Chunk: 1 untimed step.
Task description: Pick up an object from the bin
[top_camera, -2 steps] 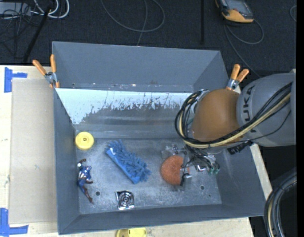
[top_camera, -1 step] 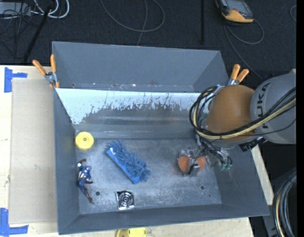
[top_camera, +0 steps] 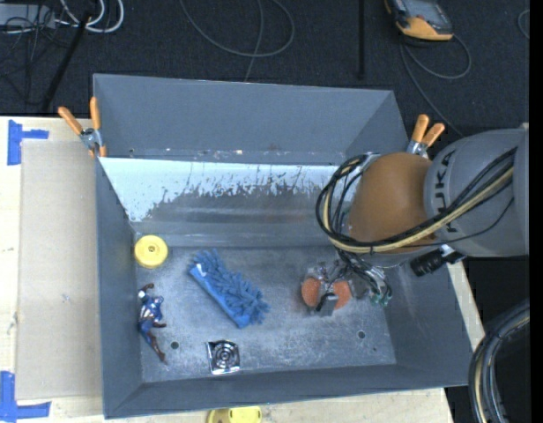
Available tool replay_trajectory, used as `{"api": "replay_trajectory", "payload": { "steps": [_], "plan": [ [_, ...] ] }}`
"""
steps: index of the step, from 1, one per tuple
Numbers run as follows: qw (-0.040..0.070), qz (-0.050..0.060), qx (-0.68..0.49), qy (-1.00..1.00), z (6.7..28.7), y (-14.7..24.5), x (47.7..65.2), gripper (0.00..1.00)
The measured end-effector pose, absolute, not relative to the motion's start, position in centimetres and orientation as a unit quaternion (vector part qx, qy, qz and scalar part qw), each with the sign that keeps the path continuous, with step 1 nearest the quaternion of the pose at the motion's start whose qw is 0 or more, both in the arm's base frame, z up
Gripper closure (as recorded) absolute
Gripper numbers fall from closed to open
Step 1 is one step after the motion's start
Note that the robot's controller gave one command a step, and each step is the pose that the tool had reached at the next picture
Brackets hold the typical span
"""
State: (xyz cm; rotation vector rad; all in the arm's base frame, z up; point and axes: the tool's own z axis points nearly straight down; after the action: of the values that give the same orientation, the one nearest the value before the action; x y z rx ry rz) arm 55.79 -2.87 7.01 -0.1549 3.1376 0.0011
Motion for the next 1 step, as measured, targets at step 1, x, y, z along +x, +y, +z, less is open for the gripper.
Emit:
{"api": "replay_trajectory", "payload": {
  "steps": [1],
  "plan": [
    [0.000, 0.000, -0.048, 0.999, 6.98, -2.77, 55.79, 1.00]
  ]
}}
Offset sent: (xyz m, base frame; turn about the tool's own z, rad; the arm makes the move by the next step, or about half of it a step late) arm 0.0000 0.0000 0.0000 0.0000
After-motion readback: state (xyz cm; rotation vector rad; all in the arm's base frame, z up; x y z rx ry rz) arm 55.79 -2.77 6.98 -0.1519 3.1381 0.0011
